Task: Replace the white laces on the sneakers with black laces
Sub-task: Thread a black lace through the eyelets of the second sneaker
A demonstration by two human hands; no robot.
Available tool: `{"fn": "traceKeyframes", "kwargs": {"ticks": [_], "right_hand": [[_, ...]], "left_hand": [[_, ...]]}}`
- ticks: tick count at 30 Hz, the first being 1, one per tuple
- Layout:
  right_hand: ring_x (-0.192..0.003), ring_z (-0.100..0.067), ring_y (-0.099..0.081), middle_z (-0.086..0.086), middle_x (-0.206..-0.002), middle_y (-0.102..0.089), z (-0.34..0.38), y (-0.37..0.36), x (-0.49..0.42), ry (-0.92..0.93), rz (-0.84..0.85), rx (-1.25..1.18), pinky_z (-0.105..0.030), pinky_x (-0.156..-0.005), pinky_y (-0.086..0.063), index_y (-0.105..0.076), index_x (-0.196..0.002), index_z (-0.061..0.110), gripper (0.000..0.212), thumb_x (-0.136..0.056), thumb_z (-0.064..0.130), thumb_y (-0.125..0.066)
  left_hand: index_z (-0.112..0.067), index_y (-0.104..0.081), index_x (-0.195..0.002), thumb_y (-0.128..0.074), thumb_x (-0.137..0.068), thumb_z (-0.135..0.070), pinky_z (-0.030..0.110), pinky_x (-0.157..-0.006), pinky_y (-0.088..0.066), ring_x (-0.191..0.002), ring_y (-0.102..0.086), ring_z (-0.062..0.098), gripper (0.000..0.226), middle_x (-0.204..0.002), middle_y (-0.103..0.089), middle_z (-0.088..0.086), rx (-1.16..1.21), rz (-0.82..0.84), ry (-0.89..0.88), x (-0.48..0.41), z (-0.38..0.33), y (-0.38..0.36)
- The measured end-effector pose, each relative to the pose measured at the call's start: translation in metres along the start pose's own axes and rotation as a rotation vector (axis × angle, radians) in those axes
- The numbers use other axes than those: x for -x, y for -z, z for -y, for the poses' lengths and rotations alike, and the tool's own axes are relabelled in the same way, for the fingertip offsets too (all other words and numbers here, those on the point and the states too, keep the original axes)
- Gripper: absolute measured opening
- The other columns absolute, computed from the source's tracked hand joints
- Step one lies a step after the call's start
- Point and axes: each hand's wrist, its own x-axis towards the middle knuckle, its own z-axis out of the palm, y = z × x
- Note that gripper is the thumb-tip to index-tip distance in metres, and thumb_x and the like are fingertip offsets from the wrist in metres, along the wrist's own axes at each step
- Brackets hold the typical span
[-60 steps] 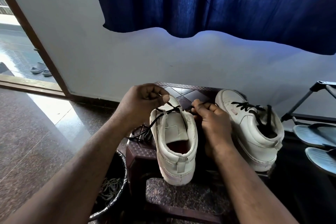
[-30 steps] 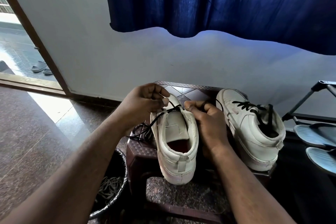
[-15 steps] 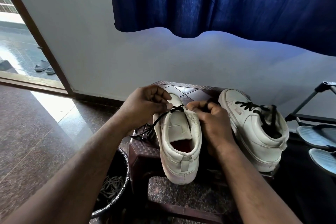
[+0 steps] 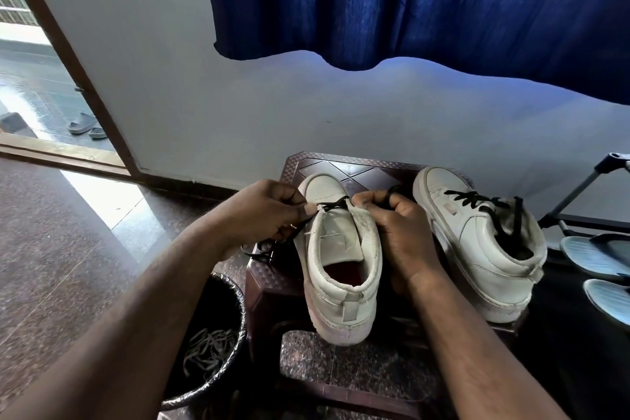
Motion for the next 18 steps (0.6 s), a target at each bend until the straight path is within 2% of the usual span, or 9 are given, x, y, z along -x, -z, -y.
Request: {"fn": "traceKeyframes", "kwargs": {"ticks": [5,10,12,14,16,18], "right_hand": [[-0.085,-0.023,-0.071,-0.010,-0.092,-0.079,-0.001,0.000,-0.001,0.008,0.003,0.018,-0.056,-0.097,-0.058,-0.080,-0.081,0.017,0.009,-0.081,0.009,-0.084],[-0.082,-0.021,-0.070,-0.009,-0.089,-0.079,0.000,-0.001,0.000,0.030,-0.010,0.044,-0.052,-0.094,-0.058,-0.079,-0.080,0.016,0.009,-0.082,0.009,-0.084],[-0.081,-0.020,-0.070,-0.008,-0.088,-0.079,0.000,-0.001,0.001,0.038,-0.011,0.059,-0.051,-0.093,-0.058,-0.078,-0.081,0.016,0.009,-0.082,0.009,-0.084],[-0.080,-0.019,-0.070,-0.008,-0.089,-0.079,0.002,0.000,0.001,0.050,-0.025,0.082,-0.050,-0.091,-0.059,-0.078,-0.083,0.016,0.008,-0.083,0.010,-0.084],[-0.079,-0.018,-0.070,-0.006,-0.088,-0.079,0.005,0.002,0.001,0.094,-0.063,0.127,-0.049,-0.090,-0.059,-0.078,-0.083,0.017,0.009,-0.085,0.009,-0.081],[-0.078,-0.018,-0.069,-0.004,-0.086,-0.079,0.006,0.005,0.001,0.125,-0.093,0.166,-0.048,-0.090,-0.059,-0.077,-0.082,0.019,0.012,-0.086,0.008,-0.080]], "left_hand": [[-0.006,-0.069,-0.092,-0.072,-0.098,-0.028,0.026,-0.054,-0.035,-0.061,-0.044,0.018,0.023,-0.068,-0.055,0.004,-0.064,-0.034,-0.039,-0.001,-0.001,-0.006],[-0.017,-0.070,-0.089,-0.072,-0.095,-0.024,0.027,-0.055,-0.038,-0.053,-0.045,0.006,0.009,-0.069,-0.060,-0.009,-0.187,-0.054,-0.156,0.003,-0.003,-0.005],[-0.017,-0.068,-0.089,-0.071,-0.096,-0.021,0.023,-0.053,-0.036,-0.048,-0.042,-0.002,0.009,-0.066,-0.057,-0.015,-0.250,-0.093,-0.202,0.003,-0.004,-0.008],[-0.017,-0.065,-0.090,-0.067,-0.098,-0.020,0.015,-0.047,-0.033,-0.045,-0.043,-0.003,0.008,-0.065,-0.056,-0.013,-0.348,-0.133,-0.218,0.002,-0.006,-0.008],[-0.020,-0.064,-0.088,-0.063,-0.098,-0.014,0.015,-0.047,-0.036,-0.050,-0.048,-0.002,0.012,-0.065,-0.060,-0.012,-0.463,-0.154,-0.209,0.002,-0.007,-0.004],[-0.025,-0.062,-0.082,-0.057,-0.096,-0.007,0.018,-0.054,-0.043,-0.061,-0.057,0.004,0.023,-0.070,-0.066,-0.021,-0.547,-0.146,-0.188,0.000,-0.003,0.003]]}}
